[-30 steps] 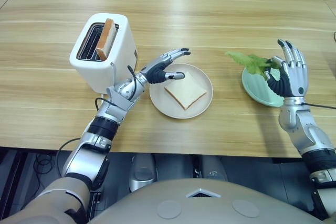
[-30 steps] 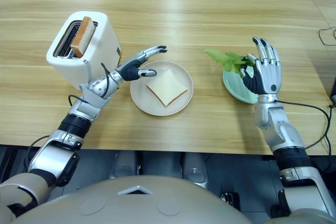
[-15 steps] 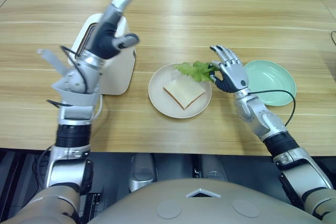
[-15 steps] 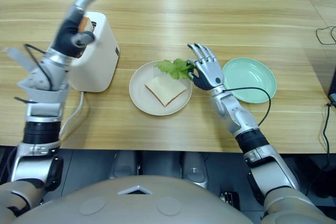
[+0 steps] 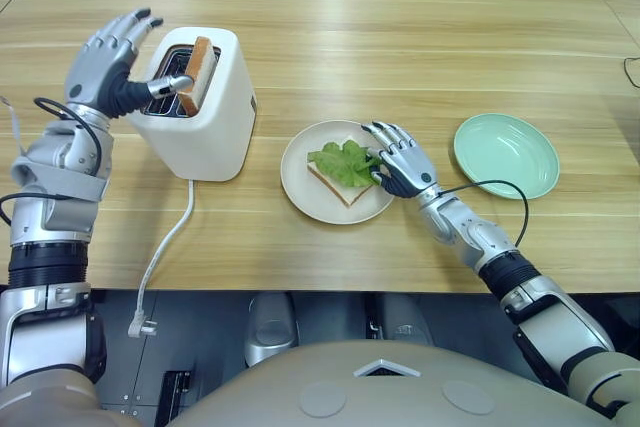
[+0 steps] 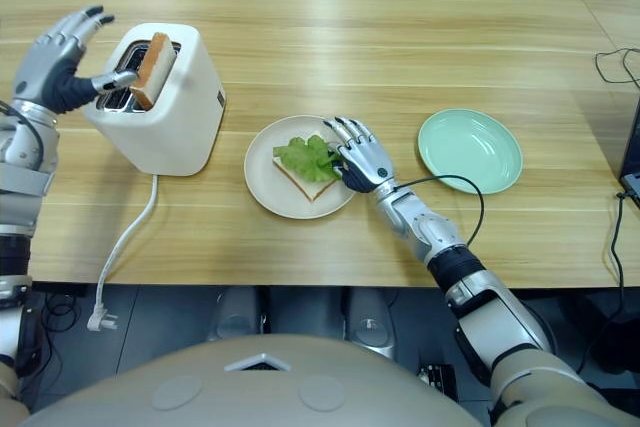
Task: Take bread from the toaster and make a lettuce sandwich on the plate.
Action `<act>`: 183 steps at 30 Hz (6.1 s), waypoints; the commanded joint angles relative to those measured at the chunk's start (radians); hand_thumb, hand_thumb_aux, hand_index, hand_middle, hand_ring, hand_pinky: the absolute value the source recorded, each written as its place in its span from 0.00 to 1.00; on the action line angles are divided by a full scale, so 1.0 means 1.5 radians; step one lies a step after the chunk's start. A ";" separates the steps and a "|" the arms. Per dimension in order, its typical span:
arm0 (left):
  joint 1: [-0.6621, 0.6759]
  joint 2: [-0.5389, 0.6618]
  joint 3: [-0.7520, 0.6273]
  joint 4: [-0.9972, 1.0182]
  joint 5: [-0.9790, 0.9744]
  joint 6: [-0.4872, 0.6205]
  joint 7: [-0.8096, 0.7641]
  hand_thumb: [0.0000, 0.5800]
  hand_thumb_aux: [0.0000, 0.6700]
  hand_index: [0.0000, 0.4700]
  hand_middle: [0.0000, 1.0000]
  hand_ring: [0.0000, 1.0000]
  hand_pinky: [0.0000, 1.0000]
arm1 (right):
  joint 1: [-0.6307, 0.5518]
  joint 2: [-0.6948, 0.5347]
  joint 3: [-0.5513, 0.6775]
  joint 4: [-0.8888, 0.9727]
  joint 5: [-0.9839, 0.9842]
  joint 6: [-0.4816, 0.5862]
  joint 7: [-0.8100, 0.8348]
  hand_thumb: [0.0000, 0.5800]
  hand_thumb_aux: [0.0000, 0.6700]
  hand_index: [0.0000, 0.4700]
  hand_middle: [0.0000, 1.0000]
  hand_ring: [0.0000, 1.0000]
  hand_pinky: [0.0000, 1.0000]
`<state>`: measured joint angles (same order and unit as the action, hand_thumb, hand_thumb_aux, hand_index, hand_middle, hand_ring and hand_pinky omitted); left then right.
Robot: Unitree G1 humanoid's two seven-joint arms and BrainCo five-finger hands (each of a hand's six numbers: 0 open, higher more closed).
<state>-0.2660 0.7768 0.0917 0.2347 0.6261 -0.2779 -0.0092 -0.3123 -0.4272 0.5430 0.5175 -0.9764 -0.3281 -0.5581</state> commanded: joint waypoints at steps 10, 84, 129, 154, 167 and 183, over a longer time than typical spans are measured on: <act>0.001 0.018 -0.066 0.040 0.036 0.036 -0.006 0.08 0.04 0.04 0.00 0.00 0.00 | 0.024 -0.015 0.015 -0.021 -0.008 -0.020 -0.012 0.00 0.00 0.00 0.00 0.00 0.00; -0.180 -0.339 -0.176 0.248 -0.391 -0.110 -0.355 1.00 1.00 0.98 1.00 1.00 1.00 | 0.136 -0.072 -0.223 -0.156 0.148 -0.056 -0.043 0.00 0.00 0.00 0.00 0.00 0.00; -0.496 -0.351 -0.253 0.674 -0.242 -0.188 -0.597 1.00 1.00 0.98 1.00 1.00 1.00 | 0.219 -0.032 -0.205 -0.307 0.144 -0.178 0.091 0.00 0.00 0.00 0.00 0.00 0.00; -0.483 -0.416 -0.321 0.735 -0.114 -0.113 -0.432 1.00 1.00 0.98 1.00 1.00 1.00 | 0.144 -0.013 -0.026 -0.071 0.011 -0.098 0.179 0.00 0.00 0.00 0.00 0.00 0.00; -0.541 -0.415 -0.369 0.748 -0.018 -0.036 -0.141 0.00 0.00 0.00 0.31 0.31 0.31 | 0.147 -0.015 0.011 -0.034 0.040 -0.098 0.245 0.00 0.00 0.00 0.00 0.00 0.00; -0.569 -0.385 -0.268 0.722 -0.106 -0.143 -0.031 0.00 0.00 0.00 0.00 0.00 0.00 | 0.155 -0.022 -0.088 -0.164 0.172 -0.155 0.196 0.00 0.00 0.00 0.00 0.00 0.00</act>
<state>-1.1292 0.2037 -0.3747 1.3506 0.5554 -0.4117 0.0046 -0.1003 -0.4569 0.4580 0.3150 -0.7932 -0.5366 -0.2580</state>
